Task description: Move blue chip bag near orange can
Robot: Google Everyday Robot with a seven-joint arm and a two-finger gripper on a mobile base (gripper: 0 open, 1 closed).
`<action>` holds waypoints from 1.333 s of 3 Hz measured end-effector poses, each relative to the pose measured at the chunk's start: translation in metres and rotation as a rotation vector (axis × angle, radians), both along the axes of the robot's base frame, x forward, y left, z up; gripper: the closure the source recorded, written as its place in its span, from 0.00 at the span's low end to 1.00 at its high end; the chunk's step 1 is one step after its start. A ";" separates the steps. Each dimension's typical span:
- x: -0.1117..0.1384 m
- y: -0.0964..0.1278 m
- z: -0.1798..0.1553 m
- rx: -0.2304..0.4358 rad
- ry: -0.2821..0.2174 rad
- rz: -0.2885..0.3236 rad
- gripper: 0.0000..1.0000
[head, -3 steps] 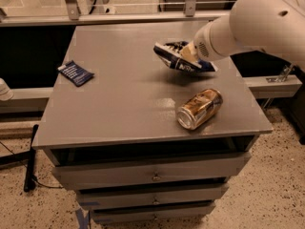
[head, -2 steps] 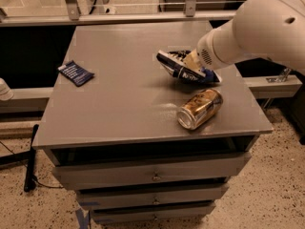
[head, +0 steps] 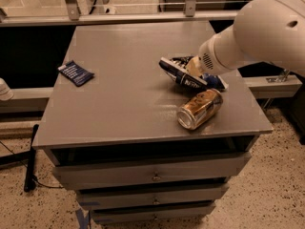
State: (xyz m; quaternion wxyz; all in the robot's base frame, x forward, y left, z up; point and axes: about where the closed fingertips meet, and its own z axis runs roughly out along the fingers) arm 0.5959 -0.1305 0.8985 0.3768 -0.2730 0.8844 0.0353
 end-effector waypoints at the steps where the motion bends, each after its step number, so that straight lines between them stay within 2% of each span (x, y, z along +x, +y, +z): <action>1: 0.001 0.002 -0.002 0.013 0.012 -0.003 0.36; 2: 0.007 0.007 -0.003 0.025 0.013 0.005 0.14; 3: 0.017 0.010 -0.001 0.035 0.002 0.020 0.00; 4: 0.027 -0.009 0.007 0.067 -0.046 0.013 0.00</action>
Offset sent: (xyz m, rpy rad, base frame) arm 0.0159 0.0105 -0.0067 0.0425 0.0181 0.0138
